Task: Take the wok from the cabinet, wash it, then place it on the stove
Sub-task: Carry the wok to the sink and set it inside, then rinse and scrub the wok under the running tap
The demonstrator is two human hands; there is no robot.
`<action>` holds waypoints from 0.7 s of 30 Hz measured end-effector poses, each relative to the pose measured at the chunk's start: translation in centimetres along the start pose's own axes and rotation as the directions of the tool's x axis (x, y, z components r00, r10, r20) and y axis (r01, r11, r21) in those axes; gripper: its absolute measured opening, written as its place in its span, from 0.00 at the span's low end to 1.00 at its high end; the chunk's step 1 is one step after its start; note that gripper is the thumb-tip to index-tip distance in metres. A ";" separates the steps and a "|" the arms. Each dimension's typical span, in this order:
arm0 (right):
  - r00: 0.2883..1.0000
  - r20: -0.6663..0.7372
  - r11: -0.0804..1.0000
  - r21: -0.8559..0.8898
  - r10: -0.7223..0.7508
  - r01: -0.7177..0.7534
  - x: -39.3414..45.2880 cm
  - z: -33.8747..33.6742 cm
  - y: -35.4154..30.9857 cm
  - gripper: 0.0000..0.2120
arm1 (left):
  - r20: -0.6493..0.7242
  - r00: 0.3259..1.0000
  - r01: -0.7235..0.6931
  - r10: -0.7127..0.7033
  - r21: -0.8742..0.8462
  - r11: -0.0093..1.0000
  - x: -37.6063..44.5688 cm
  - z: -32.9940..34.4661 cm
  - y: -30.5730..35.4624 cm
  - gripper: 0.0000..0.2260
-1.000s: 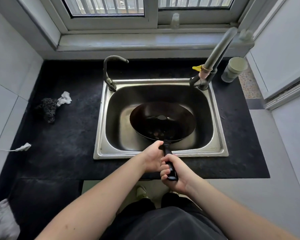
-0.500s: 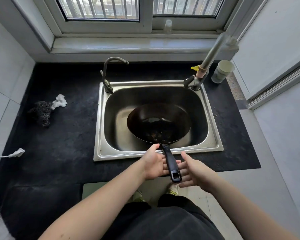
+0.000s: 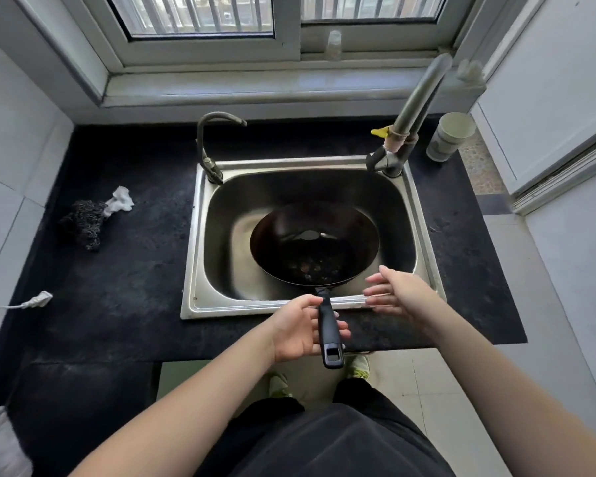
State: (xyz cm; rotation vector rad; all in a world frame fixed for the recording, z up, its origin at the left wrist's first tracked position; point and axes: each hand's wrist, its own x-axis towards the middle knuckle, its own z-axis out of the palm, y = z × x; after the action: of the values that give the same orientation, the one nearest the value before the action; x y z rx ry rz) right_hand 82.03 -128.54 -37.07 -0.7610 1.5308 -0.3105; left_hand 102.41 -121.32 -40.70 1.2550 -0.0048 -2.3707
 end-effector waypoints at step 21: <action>0.760 -0.101 0.738 -0.350 -0.642 0.577 12.4 -6.4 -11.6 0.18 | -0.110 0.966 -0.251 0.234 -0.622 0.742 1.1 4.9 -2.9 0.11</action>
State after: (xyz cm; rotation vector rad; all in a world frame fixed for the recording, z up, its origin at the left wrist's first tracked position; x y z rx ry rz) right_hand 79.79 -146.52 -38.75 -1.5310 1.5052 -0.6823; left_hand 96.88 -120.17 -39.32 0.8776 0.5624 -1.8776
